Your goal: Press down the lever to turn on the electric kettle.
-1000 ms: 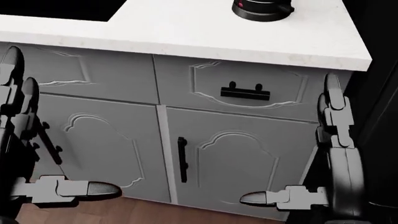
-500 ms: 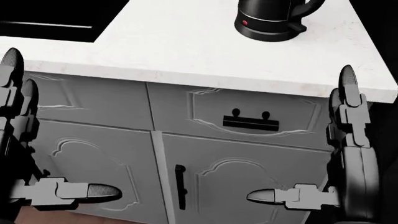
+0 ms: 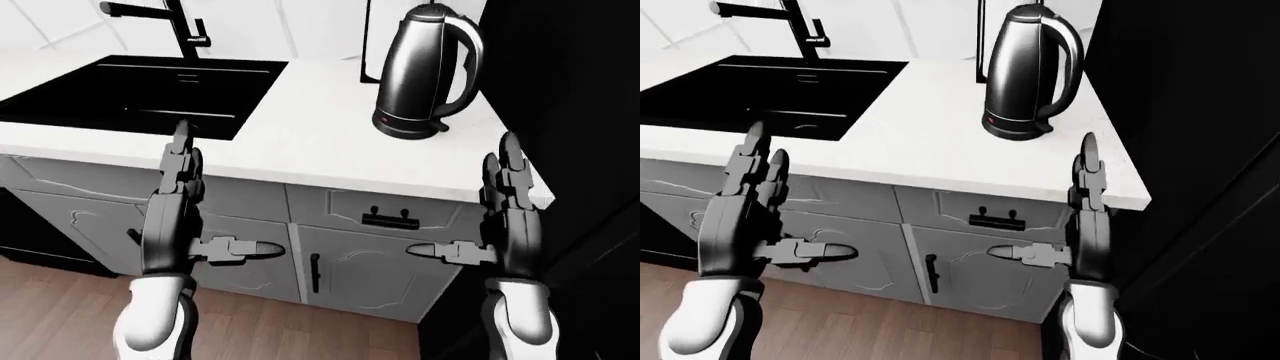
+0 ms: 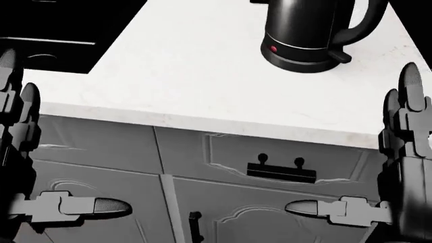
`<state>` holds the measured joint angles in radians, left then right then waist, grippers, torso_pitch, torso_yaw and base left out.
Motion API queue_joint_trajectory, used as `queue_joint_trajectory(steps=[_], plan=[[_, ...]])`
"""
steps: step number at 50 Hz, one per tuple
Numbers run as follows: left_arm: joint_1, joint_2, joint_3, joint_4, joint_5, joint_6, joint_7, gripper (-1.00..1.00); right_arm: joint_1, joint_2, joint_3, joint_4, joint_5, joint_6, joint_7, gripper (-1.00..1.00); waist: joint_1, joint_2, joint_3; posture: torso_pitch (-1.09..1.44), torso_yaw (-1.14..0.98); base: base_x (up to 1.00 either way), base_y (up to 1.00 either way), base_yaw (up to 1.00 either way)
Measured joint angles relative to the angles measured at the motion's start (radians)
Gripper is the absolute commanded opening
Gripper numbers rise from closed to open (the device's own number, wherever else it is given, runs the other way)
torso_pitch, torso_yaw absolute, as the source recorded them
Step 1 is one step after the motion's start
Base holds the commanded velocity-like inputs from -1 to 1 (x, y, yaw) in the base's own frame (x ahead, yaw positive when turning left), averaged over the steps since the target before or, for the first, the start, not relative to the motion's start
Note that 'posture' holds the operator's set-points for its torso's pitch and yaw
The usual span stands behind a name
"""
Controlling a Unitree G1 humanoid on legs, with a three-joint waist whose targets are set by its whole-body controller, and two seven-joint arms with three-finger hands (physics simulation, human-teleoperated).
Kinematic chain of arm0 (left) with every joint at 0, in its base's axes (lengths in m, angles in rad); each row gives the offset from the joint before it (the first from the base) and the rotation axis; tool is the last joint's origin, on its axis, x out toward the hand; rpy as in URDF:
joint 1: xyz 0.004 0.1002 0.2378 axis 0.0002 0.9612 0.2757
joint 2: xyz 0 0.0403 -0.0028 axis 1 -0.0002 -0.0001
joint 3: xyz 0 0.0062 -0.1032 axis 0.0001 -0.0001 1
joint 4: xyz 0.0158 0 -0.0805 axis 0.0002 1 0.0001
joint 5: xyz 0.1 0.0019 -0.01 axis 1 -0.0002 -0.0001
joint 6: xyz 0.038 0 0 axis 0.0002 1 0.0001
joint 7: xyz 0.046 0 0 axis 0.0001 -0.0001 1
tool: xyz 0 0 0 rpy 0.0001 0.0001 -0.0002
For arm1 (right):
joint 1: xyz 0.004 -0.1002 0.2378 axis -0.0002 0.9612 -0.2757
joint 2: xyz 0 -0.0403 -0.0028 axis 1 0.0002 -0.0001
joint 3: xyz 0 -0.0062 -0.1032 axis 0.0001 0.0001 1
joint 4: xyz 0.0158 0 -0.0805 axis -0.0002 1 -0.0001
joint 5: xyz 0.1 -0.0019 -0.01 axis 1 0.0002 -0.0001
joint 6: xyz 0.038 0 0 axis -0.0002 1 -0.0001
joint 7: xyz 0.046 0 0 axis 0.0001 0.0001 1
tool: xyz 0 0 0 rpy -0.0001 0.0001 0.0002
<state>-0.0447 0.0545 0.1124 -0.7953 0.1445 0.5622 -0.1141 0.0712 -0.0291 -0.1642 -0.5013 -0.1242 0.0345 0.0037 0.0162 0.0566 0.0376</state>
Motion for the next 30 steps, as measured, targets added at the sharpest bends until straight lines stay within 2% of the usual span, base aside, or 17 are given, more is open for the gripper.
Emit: queue_joint_trajectory(steps=[5,8,10,12,14,19,21,23,25,26,30], plan=[[-0.007,0.001,-0.007,-0.023,-0.001,-0.008,0.0,1.0,-0.004,-0.003,-0.019,-0.029,0.002,-0.004,-0.005,1.0,0.005,-0.059,0.0,0.0,0.0,0.19,0.0,0.0],[-0.012,0.001,-0.005,-0.017,-0.003,-0.016,0.0,1.0,-0.009,-0.005,-0.019,-0.037,0.004,-0.01,-0.005,1.0,0.007,-0.115,-0.007,0.0,0.0,0.2,0.0,0.0],[-0.009,-0.008,-0.019,-0.001,-0.006,-0.018,-0.003,1.0,-0.007,-0.011,-0.033,-0.024,0.004,-0.007,-0.007,1.0,-0.011,-0.101,0.001,0.0,0.0,0.2,0.0,0.0],[-0.008,-0.006,-0.027,0.012,-0.011,-0.01,-0.009,1.0,0.004,-0.009,-0.044,-0.016,0.006,0.002,-0.01,1.0,-0.02,-0.107,0.003,0.0,0.0,0.2,0.0,0.0],[-0.011,-0.004,-0.021,0.011,-0.012,-0.004,-0.009,1.0,0.005,-0.009,-0.047,-0.02,0.007,0.01,-0.01,1.0,-0.022,-0.095,0.001,0.0,0.0,0.19,0.0,0.0],[-0.022,-0.002,-0.021,-0.024,-0.007,-0.004,-0.005,1.0,0.0,-0.009,-0.047,-0.037,0.011,0.003,-0.01,1.0,-0.026,-0.03,0.01,0.0,0.0,0.2,0.0,0.0],[-0.026,-0.001,-0.021,-0.029,-0.007,-0.004,-0.006,1.0,-0.004,-0.01,-0.047,-0.035,0.014,-0.001,-0.009,1.0,-0.027,0.012,0.001,0.0,0.0,0.2,0.0,0.0],[-0.026,0.005,-0.009,-0.017,-0.006,0.005,-0.005,1.0,-0.001,0.001,-0.033,-0.022,0.016,0.0,-0.006,1.0,-0.01,0.0,0.004,0.0,0.0,0.2,0.0,0.0],[-0.019,0.005,-0.001,-0.012,-0.002,0.019,-0.002,1.0,0.004,0.0,-0.027,-0.012,0.019,0.008,-0.001,1.0,0.0,0.005,0.002,0.0,0.0,0.18,0.0,0.0],[-0.02,0.005,-0.001,-0.014,-0.001,0.023,0.0,1.0,0.006,0.0,-0.031,-0.014,0.02,0.012,0.0,1.0,0.001,0.001,-0.001,0.0,0.0,0.13,0.0,0.0],[-0.03,0.007,-0.005,-0.028,-0.002,0.02,-0.001,1.0,-0.001,-0.003,-0.051,-0.029,0.022,0.005,-0.012,1.0,0.001,-0.043,-0.007,0.0,0.0,0.08,0.0,0.0]])
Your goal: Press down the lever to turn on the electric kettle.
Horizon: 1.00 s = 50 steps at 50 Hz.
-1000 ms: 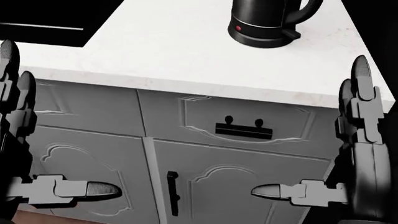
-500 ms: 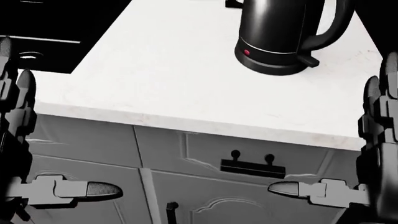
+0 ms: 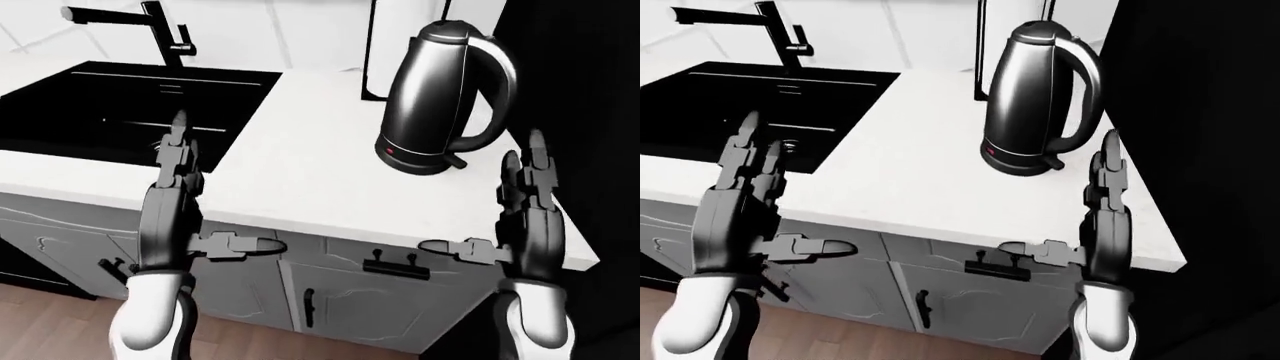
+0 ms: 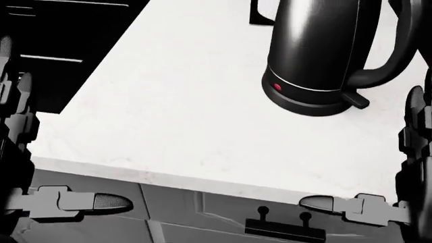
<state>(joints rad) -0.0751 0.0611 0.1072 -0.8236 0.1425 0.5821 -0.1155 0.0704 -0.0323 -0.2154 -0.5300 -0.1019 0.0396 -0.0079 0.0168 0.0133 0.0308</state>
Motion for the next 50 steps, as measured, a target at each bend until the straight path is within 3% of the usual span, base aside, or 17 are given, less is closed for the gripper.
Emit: queue_joint_trajectory(steps=[4,6,10,19,24,32,35,36,41,43,46,50], plan=[[-0.004,-0.002,-0.004,-0.01,0.0,-0.011,0.0,1.0,-0.004,-0.002,-0.007,-0.013,-0.003,-0.013,-0.018,1.0,0.013,-0.06,0.006,0.0,0.0,0.0,0.0,0.0],[0.005,-0.007,-0.015,0.014,-0.002,-0.004,-0.004,1.0,0.004,-0.002,-0.015,0.003,0.001,-0.011,-0.021,1.0,0.009,-0.042,0.013,0.0,0.0,0.0,0.0,0.0],[0.004,-0.006,-0.015,0.028,-0.004,0.007,-0.008,1.0,0.01,0.0,-0.017,0.017,0.006,0.005,-0.025,1.0,-0.002,-0.022,0.001,0.0,0.0,0.0,0.0,0.0],[0.007,-0.002,-0.002,0.025,-0.002,-0.019,-0.002,1.0,0.008,0.003,-0.009,-0.004,0.012,-0.014,-0.022,1.0,-0.009,-0.011,-0.011,0.0,0.0,0.0,-0.07,0.0],[0.01,-0.004,-0.002,0.012,0.001,-0.016,0.001,1.0,0.008,0.003,-0.008,-0.003,0.012,-0.015,-0.021,1.0,-0.004,-0.016,-0.006,0.0,0.0,0.0,-0.11,0.0],[0.007,-0.009,-0.022,0.005,-0.005,-0.012,-0.009,1.0,0.014,-0.002,-0.026,0.002,0.012,-0.002,-0.029,1.0,-0.022,-0.004,0.011,0.0,0.0,0.0,-0.11,0.0],[0.009,-0.007,-0.013,0.01,-0.003,-0.016,-0.006,1.0,0.008,-0.003,-0.018,-0.007,0.013,-0.005,-0.026,1.0,-0.014,0.037,0.015,0.0,0.0,0.0,-0.11,0.0],[0.011,-0.002,-0.005,0.011,-0.001,-0.017,-0.004,1.0,0.004,0.002,-0.01,-0.008,0.013,-0.01,-0.023,1.0,-0.004,0.036,0.015,0.0,0.0,0.0,0.0,0.0],[0.013,-0.003,0.003,0.018,0.003,-0.019,0.003,1.0,0.006,0.004,0.006,0.02,0.02,-0.006,-0.011,1.0,-0.005,-0.021,0.009,0.0,0.0,0.0,-0.05,0.0],[0.017,-0.004,0.001,0.029,0.001,-0.016,0.001,1.0,0.01,0.004,0.004,0.022,0.019,0.002,-0.011,1.0,-0.004,-0.011,0.015,0.0,0.0,0.0,-0.19,0.0],[0.017,-0.004,-0.001,0.033,0.001,-0.013,0.001,1.0,0.01,0.003,-0.002,0.013,0.018,0.002,-0.014,1.0,-0.007,0.013,0.001,0.0,0.0,0.0,-0.2,0.0],[0.013,-0.003,-0.003,0.01,0.0,-0.031,0.001,1.0,0.007,0.003,-0.004,0.001,0.019,-0.01,-0.017,1.0,-0.003,-0.015,0.001,0.0,0.0,0.0,-0.22,0.0]])
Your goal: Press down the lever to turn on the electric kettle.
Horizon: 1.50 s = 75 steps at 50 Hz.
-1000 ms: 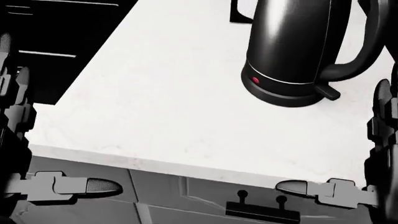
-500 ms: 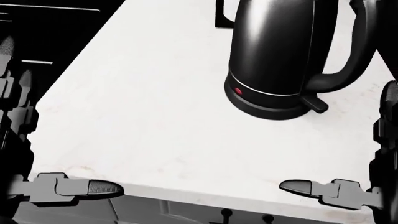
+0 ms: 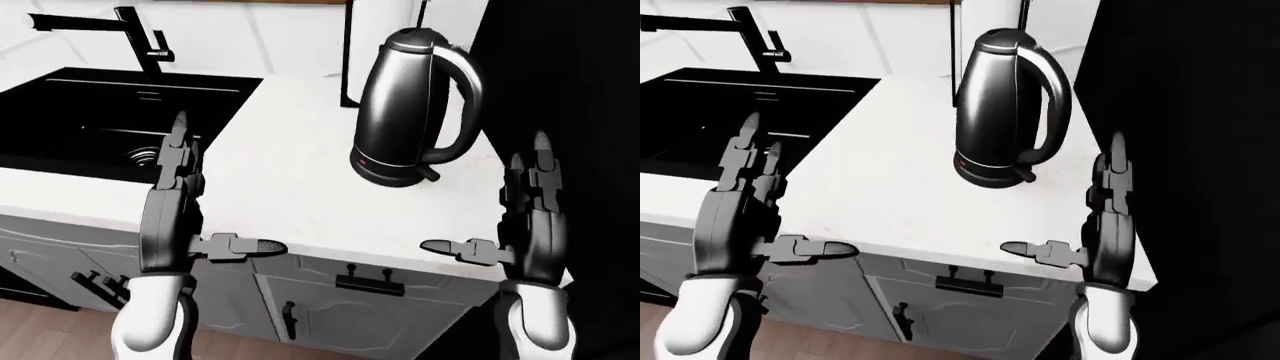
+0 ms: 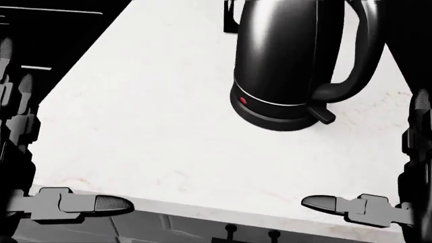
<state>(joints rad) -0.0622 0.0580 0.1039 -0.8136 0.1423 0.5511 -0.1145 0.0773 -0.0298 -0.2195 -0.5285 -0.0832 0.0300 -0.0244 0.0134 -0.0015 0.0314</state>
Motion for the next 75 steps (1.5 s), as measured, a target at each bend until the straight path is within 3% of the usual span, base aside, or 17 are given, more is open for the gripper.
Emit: queue_joint_trajectory(steps=[3,4,7,12,15,17,22,26,37,53,62,67,71,75], plan=[[-0.001,-0.001,0.0,-0.002,0.001,-0.009,0.001,1.0,-0.002,-0.002,0.003,-0.003,-0.001,-0.004,0.001,1.0,-0.003,-0.056,-0.009,0.0,0.0,0.0,-0.21,0.0],[0.001,-0.01,-0.008,0.005,0.0,-0.011,0.0,1.0,-0.003,-0.008,-0.004,0.004,-0.002,-0.005,0.001,1.0,-0.01,-0.043,-0.001,0.0,0.0,0.0,-0.21,0.0],[0.008,-0.008,-0.019,0.026,-0.005,0.002,-0.007,1.0,0.007,-0.005,-0.014,0.022,-0.003,0.004,-0.004,1.0,-0.01,-0.038,0.005,0.0,0.0,0.0,-0.22,0.0],[-0.003,-0.005,-0.008,0.011,-0.002,0.01,-0.004,1.0,-0.001,-0.005,-0.003,0.014,-0.005,0.008,-0.003,1.0,0.001,0.01,0.014,0.0,0.0,0.0,-0.22,0.0],[-0.005,-0.004,-0.009,-0.003,-0.001,0.004,-0.003,1.0,-0.007,-0.007,0.007,0.019,-0.006,0.002,0.001,1.0,-0.014,0.03,0.014,0.0,0.0,0.0,0.0,0.0],[-0.007,-0.005,-0.012,-0.004,-0.001,0.003,-0.003,1.0,-0.007,-0.009,0.016,0.026,-0.009,0.002,0.008,1.0,-0.028,0.049,0.001,0.0,0.0,0.0,0.0,0.0],[0.001,-0.003,-0.004,0.004,0.001,0.019,-0.003,1.0,0.001,-0.003,0.034,0.05,-0.012,0.013,0.025,1.0,-0.023,0.009,-0.003,0.0,0.0,0.0,0.0,0.0],[-0.002,-0.003,-0.004,0.004,0.004,0.027,-0.002,1.0,-0.022,-0.011,0.035,0.04,-0.013,0.032,0.035,1.0,-0.015,-0.004,-0.011,0.0,0.0,0.0,0.0,0.0],[-0.005,-0.003,-0.008,-0.006,0.005,0.02,-0.003,1.0,-0.076,-0.024,0.042,-0.018,-0.035,0.126,0.031,1.0,-0.006,-0.008,-0.025,0.0,0.0,0.0,0.0,0.0],[-0.007,-0.003,-0.01,0.001,0.007,0.015,-0.004,1.0,-0.079,-0.029,0.027,-0.014,-0.033,0.137,0.02,1.0,-0.007,-0.006,-0.027,0.0,0.0,0.0,0.0,0.0],[-0.005,-0.001,-0.002,0.01,0.006,0.003,-0.002,1.0,-0.079,-0.027,0.033,-0.02,-0.036,0.132,0.019,1.0,-0.008,-0.009,0.0,0.0,0.0,0.06,0.0,0.0],[-0.004,-0.005,-0.017,0.004,0.005,0.002,-0.006,1.0,-0.077,-0.031,0.022,-0.014,-0.037,0.13,0.016,1.0,-0.015,0.011,0.003,0.0,0.0,0.06,0.0,0.0],[-0.001,-0.006,-0.021,0.006,0.004,0.006,-0.01,1.0,-0.072,-0.031,0.02,-0.007,-0.038,0.137,0.014,1.0,-0.013,0.013,0.006,0.0,0.0,0.06,0.0,0.0],[-0.005,-0.002,-0.012,0.001,0.008,0.005,-0.007,1.0,-0.081,-0.03,0.027,-0.024,-0.038,0.129,0.017,1.0,-0.009,0.05,0.008,0.0,0.0,0.06,0.0,0.0]])
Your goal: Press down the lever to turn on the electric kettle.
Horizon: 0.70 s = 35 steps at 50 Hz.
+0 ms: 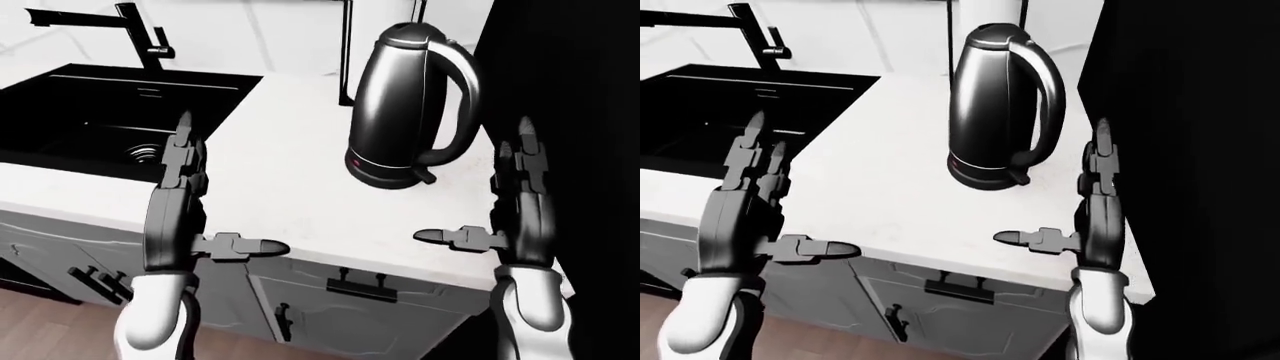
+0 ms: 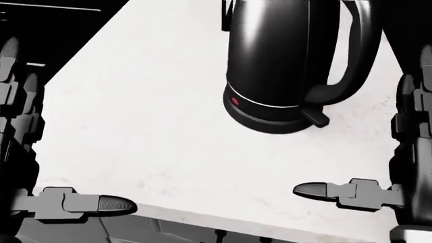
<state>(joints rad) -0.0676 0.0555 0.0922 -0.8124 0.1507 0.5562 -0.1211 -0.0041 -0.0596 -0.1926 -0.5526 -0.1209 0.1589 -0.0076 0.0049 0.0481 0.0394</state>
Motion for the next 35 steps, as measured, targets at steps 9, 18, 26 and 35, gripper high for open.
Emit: queue_joint_trajectory(steps=[9,18,26,35], plan=[[-0.004,0.002,0.004,-0.019,0.006,0.017,0.004,1.0,0.004,0.004,0.006,0.015,0.0,-0.001,0.003,1.0,0.006,-0.039,-0.002,0.0,0.0,0.05,0.0,0.0],[-0.009,-0.001,-0.007,0.0,0.003,0.041,-0.002,1.0,0.006,0.001,-0.021,0.042,-0.007,0.005,-0.036,1.0,0.014,-0.064,-0.006,0.0,0.0,0.0,0.0,0.0],[-0.024,0.003,-0.003,-0.012,0.0,0.031,-0.001,1.0,-0.003,-0.003,-0.009,0.031,0.001,0.01,-0.033,1.0,0.005,-0.059,-0.024,0.0,0.0,0.0,0.0,0.0],[-0.021,0.006,0.007,-0.017,-0.001,0.038,0.002,1.0,-0.001,-0.002,-0.007,0.023,-0.004,0.014,-0.03,1.0,0.001,-0.05,-0.012,0.0,0.0,0.07,0.0,0.0]])
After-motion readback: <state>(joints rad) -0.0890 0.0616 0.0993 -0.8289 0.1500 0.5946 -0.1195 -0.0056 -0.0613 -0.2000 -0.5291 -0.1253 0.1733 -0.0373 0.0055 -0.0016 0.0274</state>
